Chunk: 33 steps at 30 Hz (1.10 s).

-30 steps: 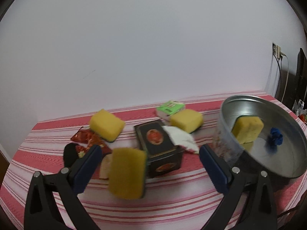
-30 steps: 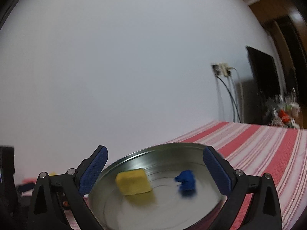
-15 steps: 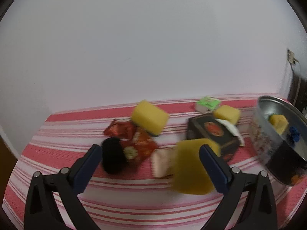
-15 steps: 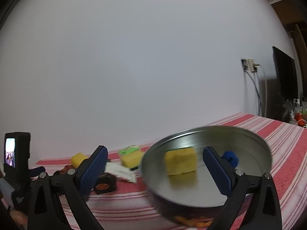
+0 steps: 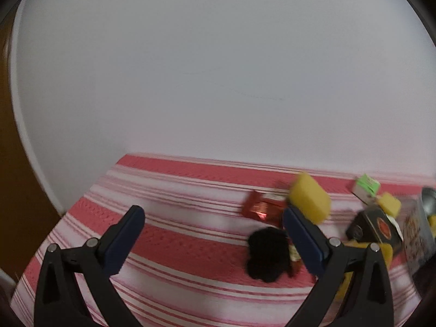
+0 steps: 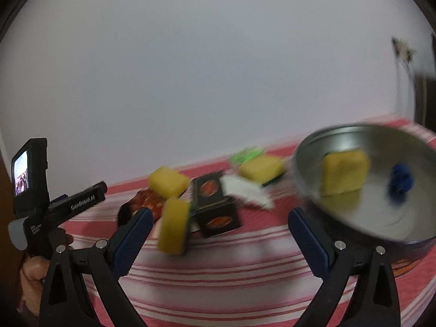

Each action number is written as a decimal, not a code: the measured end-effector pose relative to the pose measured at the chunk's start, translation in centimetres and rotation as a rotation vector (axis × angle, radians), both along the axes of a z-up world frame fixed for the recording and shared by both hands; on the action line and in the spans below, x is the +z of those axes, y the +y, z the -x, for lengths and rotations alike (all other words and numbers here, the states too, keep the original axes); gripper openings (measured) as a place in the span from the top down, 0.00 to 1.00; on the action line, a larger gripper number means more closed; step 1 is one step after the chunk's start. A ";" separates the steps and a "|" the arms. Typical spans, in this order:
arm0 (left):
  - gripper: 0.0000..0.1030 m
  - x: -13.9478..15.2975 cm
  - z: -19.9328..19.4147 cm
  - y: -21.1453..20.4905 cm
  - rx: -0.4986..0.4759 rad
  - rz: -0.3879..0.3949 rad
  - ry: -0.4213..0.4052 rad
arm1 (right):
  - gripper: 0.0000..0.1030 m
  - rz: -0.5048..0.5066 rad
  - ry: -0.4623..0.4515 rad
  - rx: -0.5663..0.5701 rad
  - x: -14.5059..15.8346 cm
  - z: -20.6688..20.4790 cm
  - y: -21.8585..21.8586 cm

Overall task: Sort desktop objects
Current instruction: 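Withdraw both open tools from the tin back toward the remaining objects, then grasp green-backed yellow sponge with right tool while left tool grasps black knitted ball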

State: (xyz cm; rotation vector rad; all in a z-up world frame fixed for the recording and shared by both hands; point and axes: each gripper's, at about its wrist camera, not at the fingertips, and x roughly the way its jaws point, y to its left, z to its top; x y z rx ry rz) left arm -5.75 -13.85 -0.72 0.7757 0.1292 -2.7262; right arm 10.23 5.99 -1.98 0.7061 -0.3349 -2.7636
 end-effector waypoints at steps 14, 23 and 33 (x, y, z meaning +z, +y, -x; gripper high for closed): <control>0.01 -0.9 0.9 -2.8 0.038 -0.113 -0.029 | 0.07 0.064 -0.323 0.063 -4.8 5.9 -5.2; 0.01 -1.6 1.6 -1.4 -0.048 -0.100 -0.089 | 0.70 0.095 -0.288 0.157 -4.8 5.1 -5.2; 0.01 -2.0 1.2 2.6 -0.245 0.000 -0.119 | 0.70 -0.097 0.072 0.097 -1.0 -1.1 -2.7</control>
